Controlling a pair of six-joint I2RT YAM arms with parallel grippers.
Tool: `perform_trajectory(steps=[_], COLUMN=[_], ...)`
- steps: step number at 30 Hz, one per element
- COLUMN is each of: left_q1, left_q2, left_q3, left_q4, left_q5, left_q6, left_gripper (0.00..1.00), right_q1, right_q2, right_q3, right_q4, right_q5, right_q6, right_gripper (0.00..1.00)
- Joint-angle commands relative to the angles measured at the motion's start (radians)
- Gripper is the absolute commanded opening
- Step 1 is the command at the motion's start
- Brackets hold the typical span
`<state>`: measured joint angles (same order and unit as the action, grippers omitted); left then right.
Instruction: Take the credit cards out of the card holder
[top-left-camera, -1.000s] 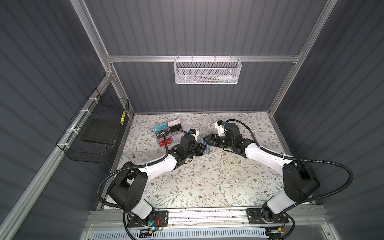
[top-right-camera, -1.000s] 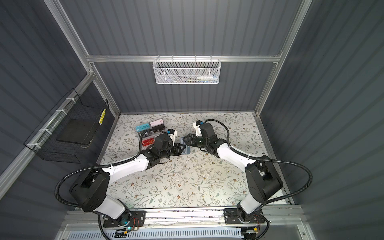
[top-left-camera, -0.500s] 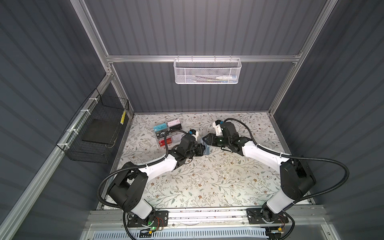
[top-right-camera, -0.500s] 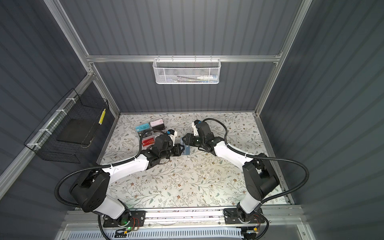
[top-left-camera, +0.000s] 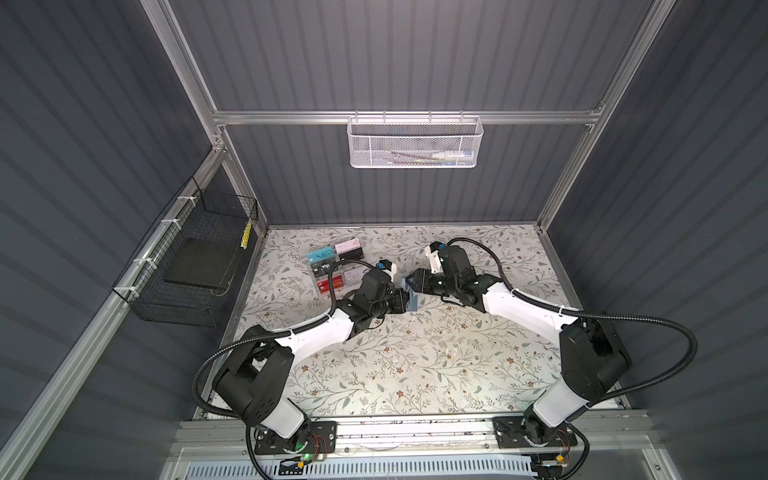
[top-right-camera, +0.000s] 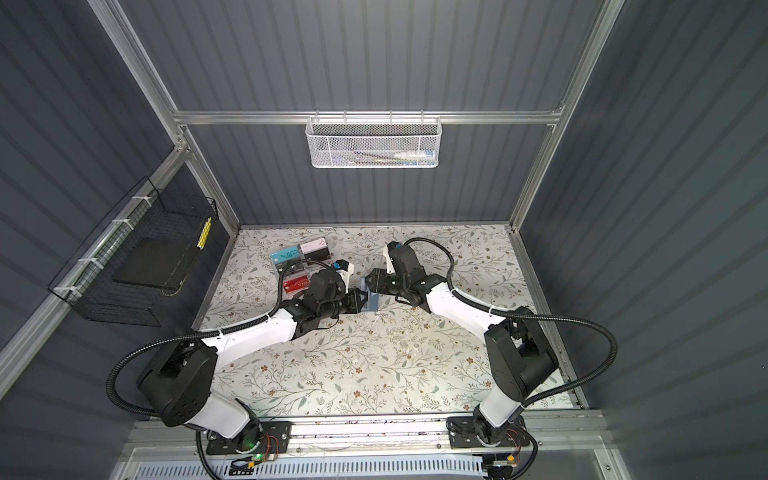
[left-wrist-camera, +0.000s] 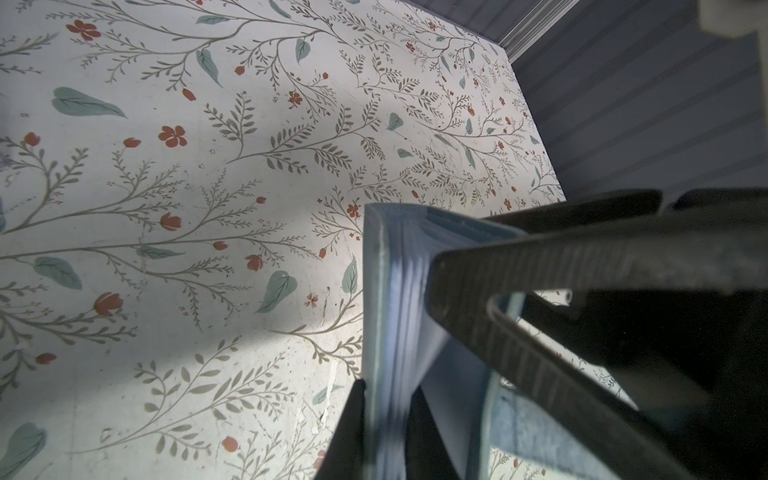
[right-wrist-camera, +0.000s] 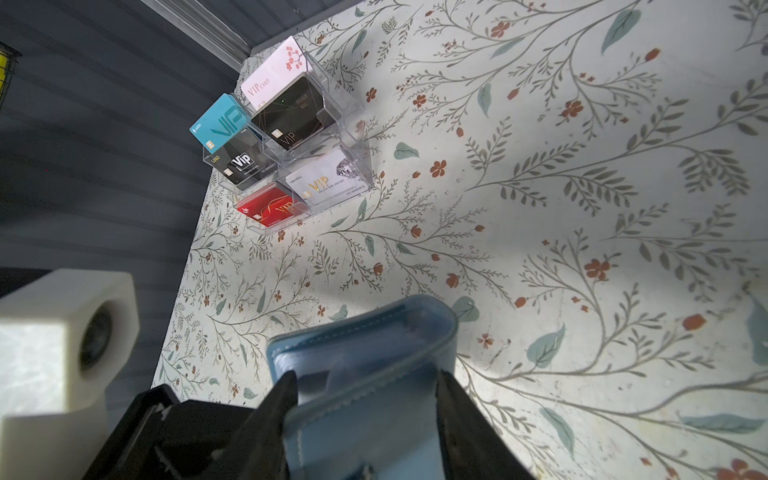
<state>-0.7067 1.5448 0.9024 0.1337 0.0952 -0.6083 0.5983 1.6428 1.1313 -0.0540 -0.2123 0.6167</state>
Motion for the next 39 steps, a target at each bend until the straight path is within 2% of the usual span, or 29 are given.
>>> perform_trajectory(steps=[1, 8, 24, 28, 33, 39], left_q1=[-0.007, -0.007, -0.007, -0.007, -0.007, -0.007], left_q2=[-0.051, -0.061, -0.071, -0.069, -0.068, -0.073], left_q3=[0.012, 0.013, 0.006, 0.006, 0.028, 0.036], left_q4=[0.035, 0.020, -0.071, -0.072, -0.099, -0.149], left_q5=[-0.002, -0.008, -0.161, -0.172, -0.190, -0.261], left_q6=[0.024, 0.029, 0.049, 0.043, 0.044, 0.061], left_gripper=[0.02, 0.08, 0.06, 0.06, 0.06, 0.05], right_q1=[0.001, -0.008, -0.023, -0.023, -0.017, -0.020], right_q2=[0.008, 0.021, -0.045, -0.060, -0.065, -0.149], right_q3=[0.000, -0.022, -0.060, -0.071, -0.085, -0.151], right_q4=[-0.034, 0.018, 0.008, -0.008, -0.020, 0.060], right_q5=[0.031, -0.007, -0.015, -0.009, -0.015, -0.107], right_q6=[-0.021, 0.010, -0.013, -0.020, -0.025, -0.011], right_gripper=[0.00, 0.00, 0.00, 0.11, 0.19, 0.36])
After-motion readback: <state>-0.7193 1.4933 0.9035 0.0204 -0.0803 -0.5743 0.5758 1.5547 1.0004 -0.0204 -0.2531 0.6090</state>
